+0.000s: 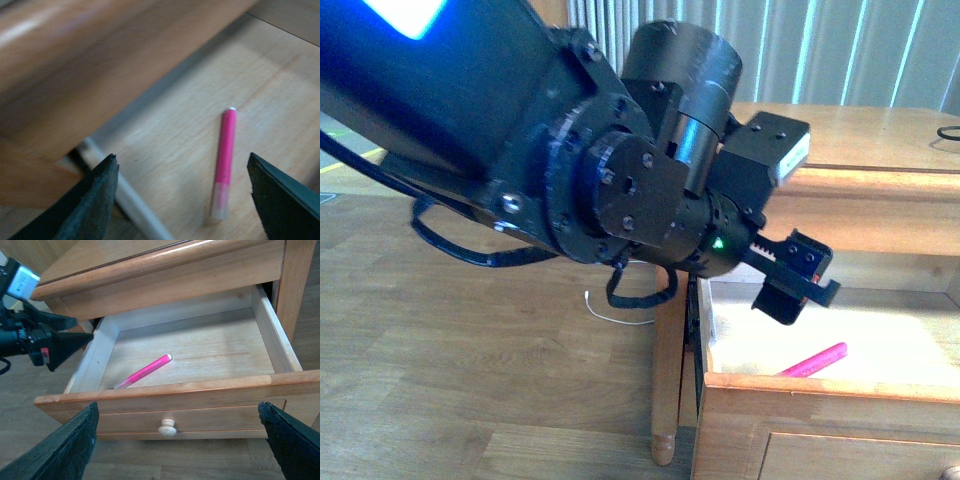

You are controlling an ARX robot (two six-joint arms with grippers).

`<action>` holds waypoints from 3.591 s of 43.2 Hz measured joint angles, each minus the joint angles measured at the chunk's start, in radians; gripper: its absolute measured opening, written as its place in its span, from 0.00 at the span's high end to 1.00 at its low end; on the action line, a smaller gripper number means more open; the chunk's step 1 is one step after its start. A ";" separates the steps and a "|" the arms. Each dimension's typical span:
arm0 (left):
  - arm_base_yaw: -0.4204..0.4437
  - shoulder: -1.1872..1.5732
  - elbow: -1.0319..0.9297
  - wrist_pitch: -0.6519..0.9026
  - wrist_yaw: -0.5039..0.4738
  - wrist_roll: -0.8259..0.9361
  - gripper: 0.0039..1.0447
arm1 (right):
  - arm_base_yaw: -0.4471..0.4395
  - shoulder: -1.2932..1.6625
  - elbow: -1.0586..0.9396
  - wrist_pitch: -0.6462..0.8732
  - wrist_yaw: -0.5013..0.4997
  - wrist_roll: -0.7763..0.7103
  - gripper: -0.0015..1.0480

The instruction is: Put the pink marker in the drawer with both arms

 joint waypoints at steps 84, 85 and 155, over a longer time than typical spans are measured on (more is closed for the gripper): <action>0.565 -2.064 -1.340 -0.280 -0.123 -0.239 0.96 | 0.000 -0.001 0.001 0.000 -0.001 0.000 0.08; 0.565 -2.065 -1.340 -0.280 -0.123 -0.238 0.96 | 0.000 -0.001 0.001 0.000 -0.001 0.000 0.08; 0.565 -2.066 -1.340 -0.280 -0.122 -0.238 0.06 | 0.429 0.847 0.274 0.105 0.388 -0.214 0.08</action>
